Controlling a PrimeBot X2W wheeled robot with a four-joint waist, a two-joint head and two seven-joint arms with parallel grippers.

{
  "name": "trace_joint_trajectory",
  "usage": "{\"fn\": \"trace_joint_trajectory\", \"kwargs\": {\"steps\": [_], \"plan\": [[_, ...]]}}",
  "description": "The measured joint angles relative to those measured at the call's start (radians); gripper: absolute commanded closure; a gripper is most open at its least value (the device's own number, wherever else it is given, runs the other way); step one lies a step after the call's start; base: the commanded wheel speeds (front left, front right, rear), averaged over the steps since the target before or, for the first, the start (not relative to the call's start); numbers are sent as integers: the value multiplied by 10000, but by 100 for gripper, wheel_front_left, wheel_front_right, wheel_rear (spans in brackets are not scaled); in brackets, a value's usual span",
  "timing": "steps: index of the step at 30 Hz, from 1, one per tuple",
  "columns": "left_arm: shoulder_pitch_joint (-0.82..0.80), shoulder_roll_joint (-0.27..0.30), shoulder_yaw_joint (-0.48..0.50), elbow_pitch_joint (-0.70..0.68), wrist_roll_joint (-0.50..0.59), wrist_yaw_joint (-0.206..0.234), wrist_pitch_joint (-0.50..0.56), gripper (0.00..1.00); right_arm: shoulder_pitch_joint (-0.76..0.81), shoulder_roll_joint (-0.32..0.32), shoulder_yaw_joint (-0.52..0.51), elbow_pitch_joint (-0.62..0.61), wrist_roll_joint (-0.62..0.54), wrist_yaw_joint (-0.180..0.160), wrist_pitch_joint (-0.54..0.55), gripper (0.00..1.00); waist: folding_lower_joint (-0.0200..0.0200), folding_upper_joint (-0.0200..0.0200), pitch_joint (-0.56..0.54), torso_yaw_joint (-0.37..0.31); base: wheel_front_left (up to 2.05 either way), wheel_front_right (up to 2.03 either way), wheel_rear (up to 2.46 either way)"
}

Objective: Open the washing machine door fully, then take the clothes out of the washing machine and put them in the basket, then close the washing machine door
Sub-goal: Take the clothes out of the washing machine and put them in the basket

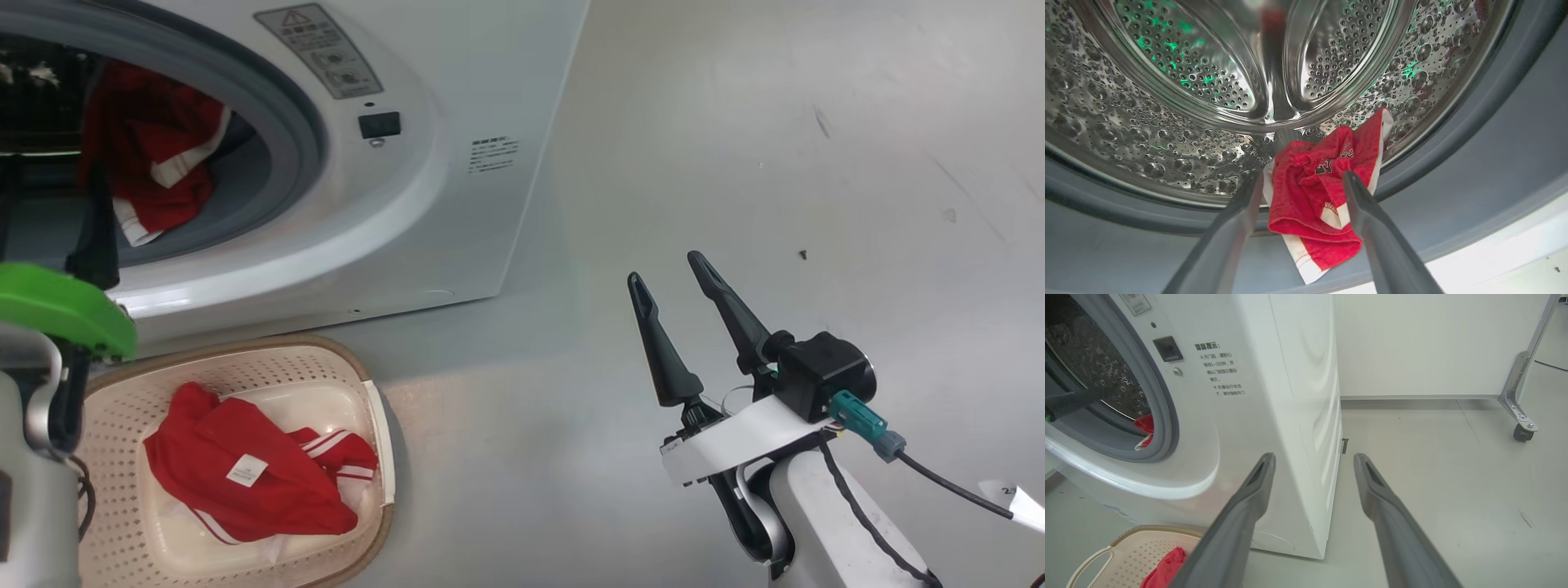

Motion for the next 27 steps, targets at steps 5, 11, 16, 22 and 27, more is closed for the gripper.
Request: {"fn": "trace_joint_trajectory", "kwargs": {"steps": [5,11,16,22,27], "plan": [[-773,31,-46,548,-123,0,729,0,-151,-2,-6,-79,0,-159,0,0,1,0,252,-247,0,0,0],[-1603,205,-63,1239,-159,21,1457,0,-309,0,94,-127,0,-247,0,0,0,0,536,-460,0,0,0],[-2063,305,-84,1862,-146,151,2002,0,-358,2,171,-178,0,-278,0,0,0,0,769,-620,0,0,0],[-2601,385,-111,2458,-38,405,2406,0,-476,2,272,-234,35,-414,0,0,0,0,1048,-753,0,0,0],[-2987,286,-127,3009,-52,485,2575,0,-560,0,313,-247,61,-437,0,0,0,0,1183,-831,0,0,0]]}}
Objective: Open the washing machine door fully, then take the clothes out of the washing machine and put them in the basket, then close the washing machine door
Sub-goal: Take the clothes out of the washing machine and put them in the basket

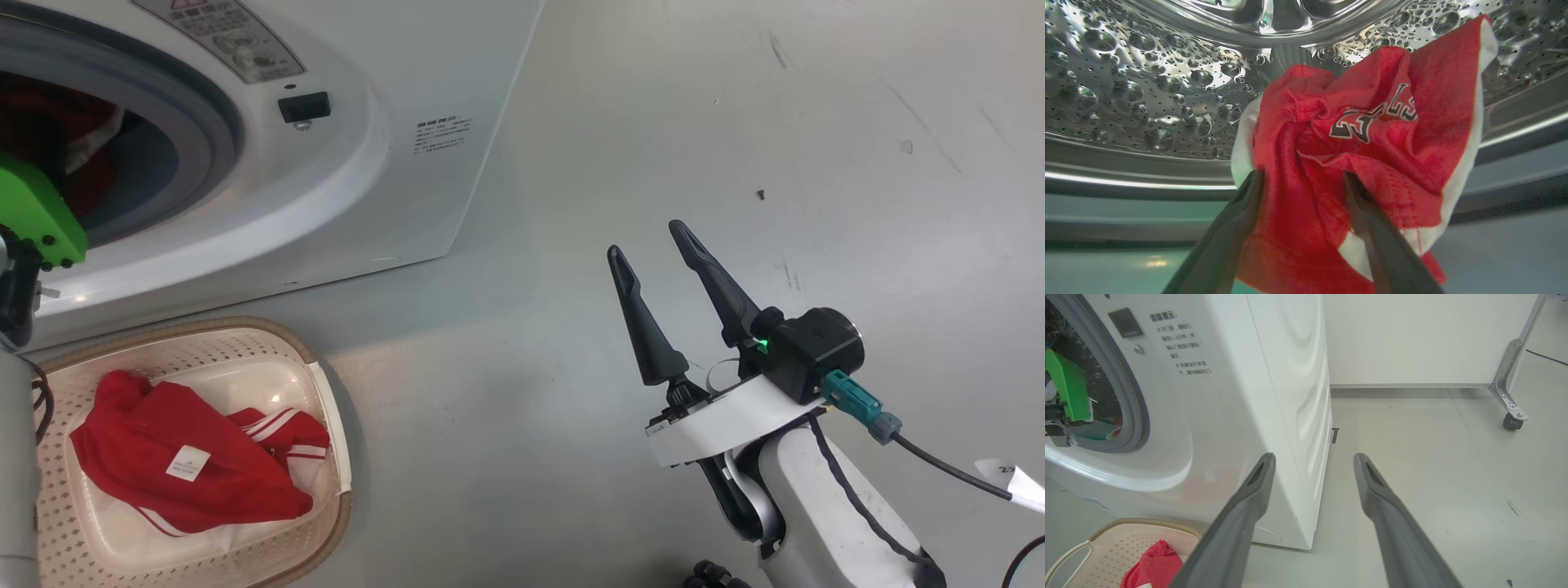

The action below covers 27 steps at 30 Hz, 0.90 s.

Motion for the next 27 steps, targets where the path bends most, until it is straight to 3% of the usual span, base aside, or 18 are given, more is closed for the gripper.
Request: {"fn": "trace_joint_trajectory", "kwargs": {"steps": [19,20,21,22,23,27], "plan": [[-812,-67,-349,1312,176,104,178,0,-146,2,161,138,-6,-163,0,0,0,1,46,-93,0,0,0],[-825,-104,-341,1373,161,104,178,6,-146,2,163,150,-6,-163,0,0,0,0,37,-91,0,0,0],[-850,-123,-341,1438,157,102,178,61,-147,2,167,161,-8,-163,0,0,0,0,28,-88,0,0,0],[-872,-134,-347,1505,157,100,178,96,-147,2,173,174,-8,-163,0,0,0,0,17,-83,0,0,0],[-885,-157,-351,1557,157,98,178,100,-148,2,176,190,-13,-163,0,0,0,1,6,-78,0,0,0],[-928,-259,-389,1751,155,86,153,100,-152,2,180,242,-25,-163,0,0,0,0,-50,-45,0,0,0]]}}
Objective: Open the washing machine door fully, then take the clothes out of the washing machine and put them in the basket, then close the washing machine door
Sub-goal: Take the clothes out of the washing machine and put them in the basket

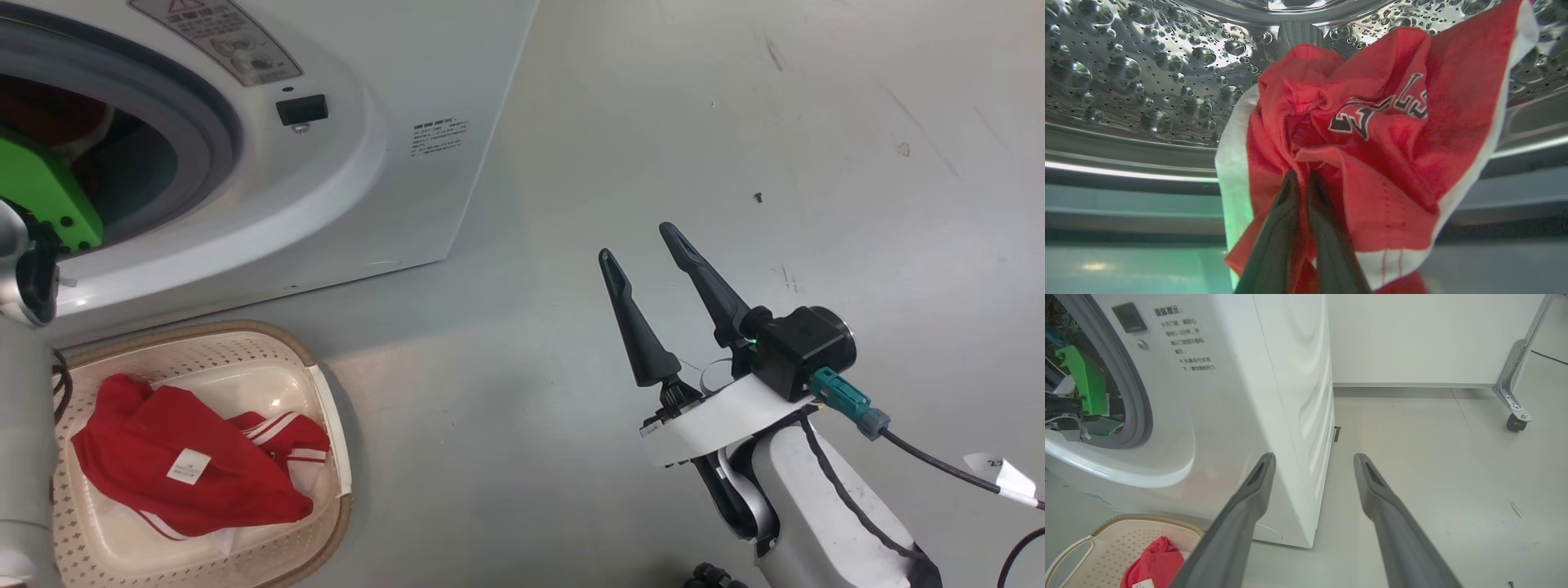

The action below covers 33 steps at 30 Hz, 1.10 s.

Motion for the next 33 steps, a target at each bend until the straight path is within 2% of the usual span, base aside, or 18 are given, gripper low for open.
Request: {"fn": "trace_joint_trajectory", "kwargs": {"steps": [23,33], "plan": [[38,-468,-207,826,-127,-353,-1739,100,-1,-8,-479,382,-161,-6,0,0,0,0,-879,682,0,0,0],[732,-715,-389,989,-173,-462,-2708,100,44,-15,-702,598,-238,21,0,0,0,0,-1564,1176,0,0,0]]}}
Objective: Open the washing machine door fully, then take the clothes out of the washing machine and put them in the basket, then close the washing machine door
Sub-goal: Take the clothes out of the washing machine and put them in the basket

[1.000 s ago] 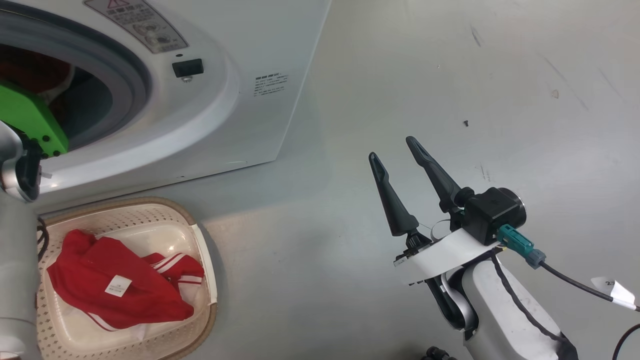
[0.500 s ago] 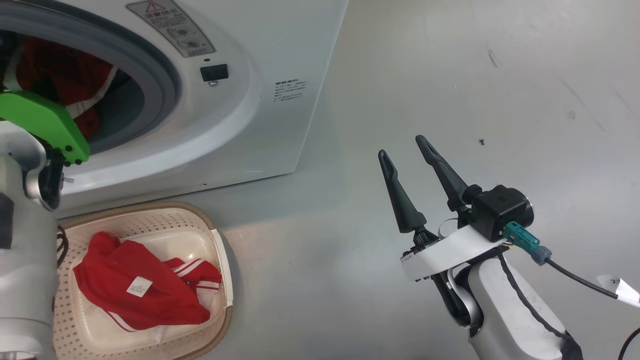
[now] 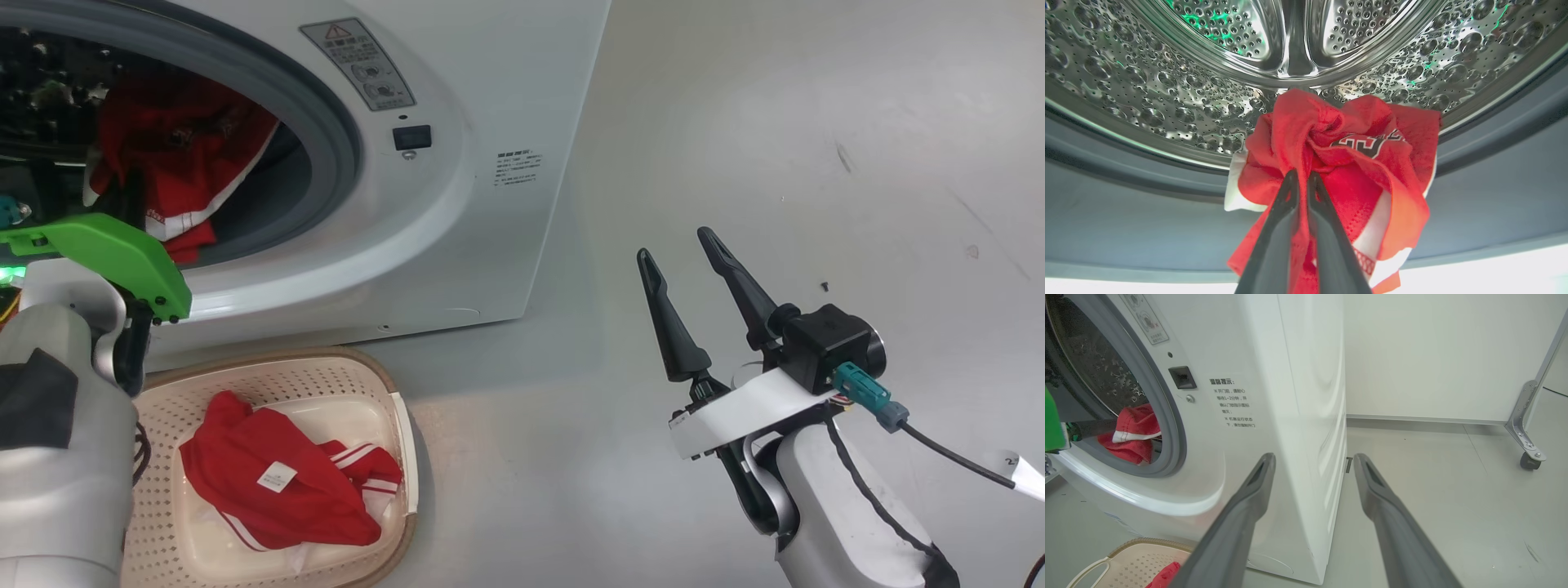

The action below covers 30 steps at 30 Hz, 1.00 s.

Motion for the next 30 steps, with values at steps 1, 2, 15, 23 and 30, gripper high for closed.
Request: {"fn": "trace_joint_trajectory", "kwargs": {"steps": [1,2,15,23,30], "plan": [[60,-12,-31,0,-2,-52,-111,100,25,-2,-35,10,-2,23,0,0,0,0,-67,57,0,0,0],[118,-19,-73,-2,-2,-67,-205,100,58,-6,-59,31,-2,61,0,0,0,0,-134,117,0,0,0],[1518,-123,-700,-249,-13,-81,-1730,100,585,-17,-349,314,-2,173,0,0,0,0,-1160,851,0,0,0],[2285,-236,-1156,-706,4,-82,-2364,100,945,-63,-527,410,-2,257,0,0,0,0,-1768,1249,0,0,0],[2867,-267,-1239,-1515,-117,-82,-2552,100,1187,-73,-614,430,-2,265,0,0,0,0,-2215,1567,0,0,0]]}}
